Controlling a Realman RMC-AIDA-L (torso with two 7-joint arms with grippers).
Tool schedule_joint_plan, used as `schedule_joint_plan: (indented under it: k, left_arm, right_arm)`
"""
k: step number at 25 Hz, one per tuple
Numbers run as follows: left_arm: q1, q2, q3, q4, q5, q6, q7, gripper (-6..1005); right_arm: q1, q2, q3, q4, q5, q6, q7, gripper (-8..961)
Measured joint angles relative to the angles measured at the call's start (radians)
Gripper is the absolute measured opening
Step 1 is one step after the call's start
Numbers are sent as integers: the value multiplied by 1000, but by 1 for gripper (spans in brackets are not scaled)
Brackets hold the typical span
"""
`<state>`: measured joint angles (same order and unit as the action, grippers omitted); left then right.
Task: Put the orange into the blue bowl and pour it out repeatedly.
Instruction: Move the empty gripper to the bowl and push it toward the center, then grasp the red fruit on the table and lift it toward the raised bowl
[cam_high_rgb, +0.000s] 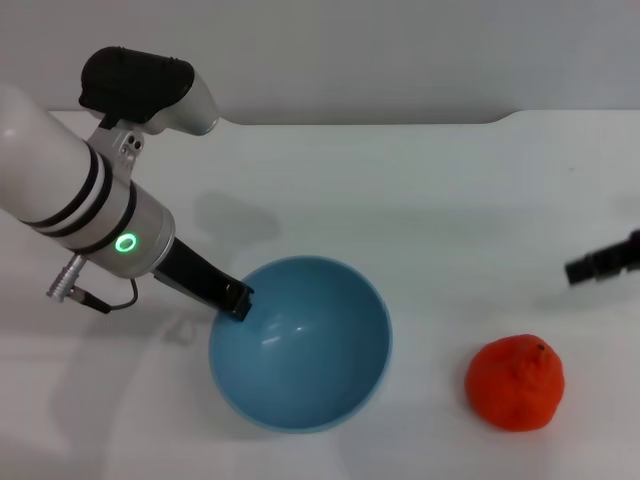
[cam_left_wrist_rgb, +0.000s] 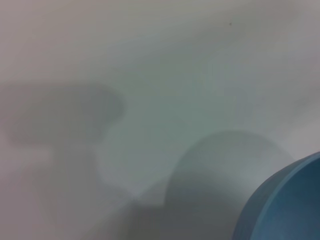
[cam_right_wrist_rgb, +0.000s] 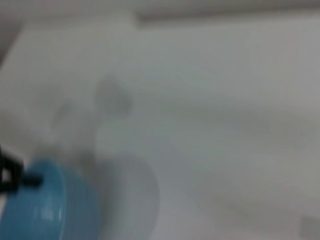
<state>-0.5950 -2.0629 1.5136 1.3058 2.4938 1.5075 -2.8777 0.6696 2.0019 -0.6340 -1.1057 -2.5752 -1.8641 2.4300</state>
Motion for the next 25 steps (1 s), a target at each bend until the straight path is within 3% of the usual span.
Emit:
schedule_joint_plan:
  k: [1, 7, 14, 16, 25]
  left_arm:
    - [1, 0, 1, 1, 0, 0, 0, -1]
    - [4, 1, 6, 1, 1, -3, 3, -2]
    - [1, 3, 7, 1, 1, -9, 10, -2]
    - [-2, 3, 7, 1, 1, -9, 13, -2]
    - [-6, 4, 8, 7, 2, -9, 23, -2]
  right_arm:
    - [17, 3, -63, -4, -28, -24, 19, 466]
    - [35, 13, -177, -7, -43, -50, 70, 464]
    - [50, 54, -261, -2, -46, -31, 79, 462]
    - [57, 61, -325, 11, -47, 1, 102, 461]
    - [77, 62, -487, 90, -50, 89, 154, 458]
